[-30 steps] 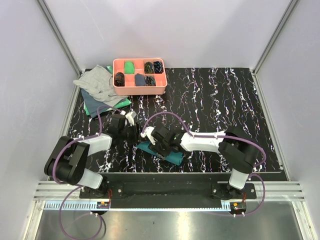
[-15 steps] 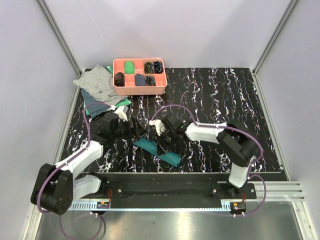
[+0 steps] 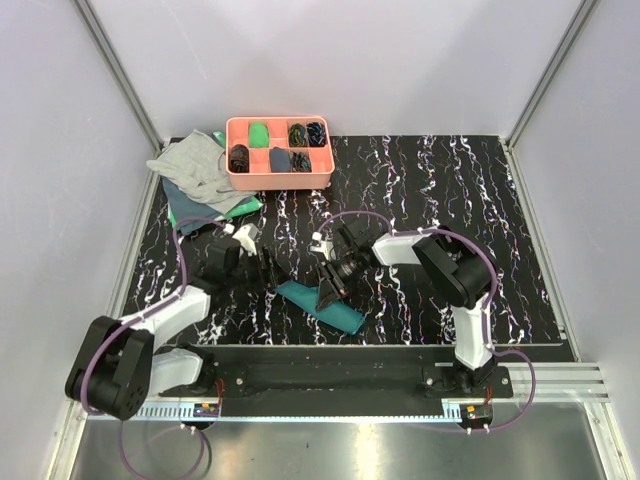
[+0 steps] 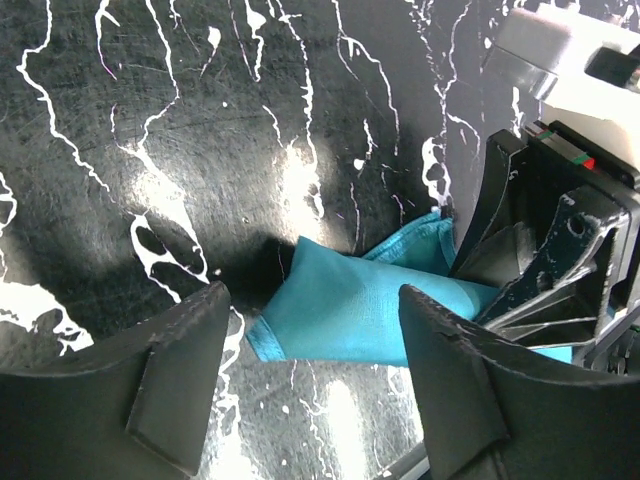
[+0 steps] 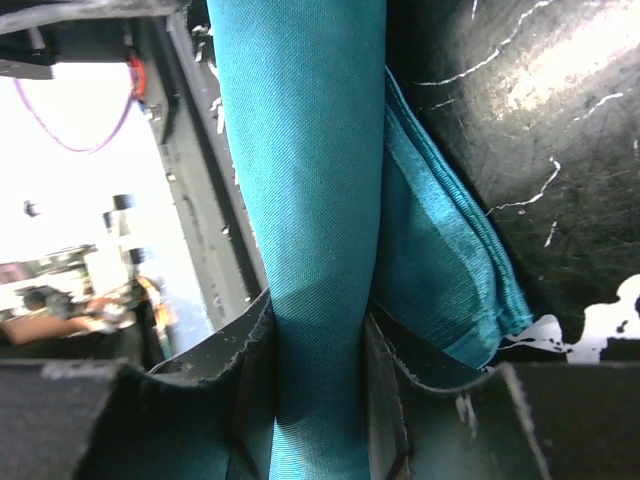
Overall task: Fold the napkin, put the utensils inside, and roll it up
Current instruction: Roll the napkin with the utensil
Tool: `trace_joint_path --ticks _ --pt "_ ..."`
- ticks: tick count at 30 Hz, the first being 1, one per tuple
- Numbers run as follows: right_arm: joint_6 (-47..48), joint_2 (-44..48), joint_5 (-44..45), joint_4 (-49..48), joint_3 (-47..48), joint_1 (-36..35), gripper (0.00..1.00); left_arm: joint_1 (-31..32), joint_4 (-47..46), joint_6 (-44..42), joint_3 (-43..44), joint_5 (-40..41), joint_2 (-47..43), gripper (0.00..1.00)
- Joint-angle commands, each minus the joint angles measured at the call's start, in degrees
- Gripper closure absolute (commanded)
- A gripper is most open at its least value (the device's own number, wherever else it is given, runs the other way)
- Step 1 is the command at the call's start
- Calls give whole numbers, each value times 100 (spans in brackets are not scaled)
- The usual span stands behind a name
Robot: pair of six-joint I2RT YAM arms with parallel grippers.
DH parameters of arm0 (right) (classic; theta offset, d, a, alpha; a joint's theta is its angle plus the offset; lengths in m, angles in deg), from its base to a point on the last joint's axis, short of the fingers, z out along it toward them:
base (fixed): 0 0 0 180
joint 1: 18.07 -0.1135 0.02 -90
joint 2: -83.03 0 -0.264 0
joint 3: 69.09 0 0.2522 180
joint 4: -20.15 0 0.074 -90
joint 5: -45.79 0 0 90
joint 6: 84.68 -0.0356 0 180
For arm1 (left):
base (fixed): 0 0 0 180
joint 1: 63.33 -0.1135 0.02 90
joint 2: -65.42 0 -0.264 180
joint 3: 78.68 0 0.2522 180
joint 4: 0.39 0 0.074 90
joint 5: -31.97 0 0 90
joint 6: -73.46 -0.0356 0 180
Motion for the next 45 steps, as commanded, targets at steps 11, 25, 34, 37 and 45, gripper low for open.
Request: trace_joint_path --ticks 11,25,34,37,45 --pt "-178 -699 -780 234 319 286 59 -11 -1325 152 -9 -703 974 68" --pt "173 741 1038 1015 566 286 19 -11 -500 -33 667 -748 1668 100" --pt "1236 2200 4305 560 -22 -838 4 -11 89 -77 1107 -827 2029 100" --pt "1491 2219 5000 340 -146 -1322 1 -11 151 -68 1195 -871 2126 100" --pt "1879 1648 5680 286 -94 -1964 0 -2 274 -138 1318 -976 2231 100"
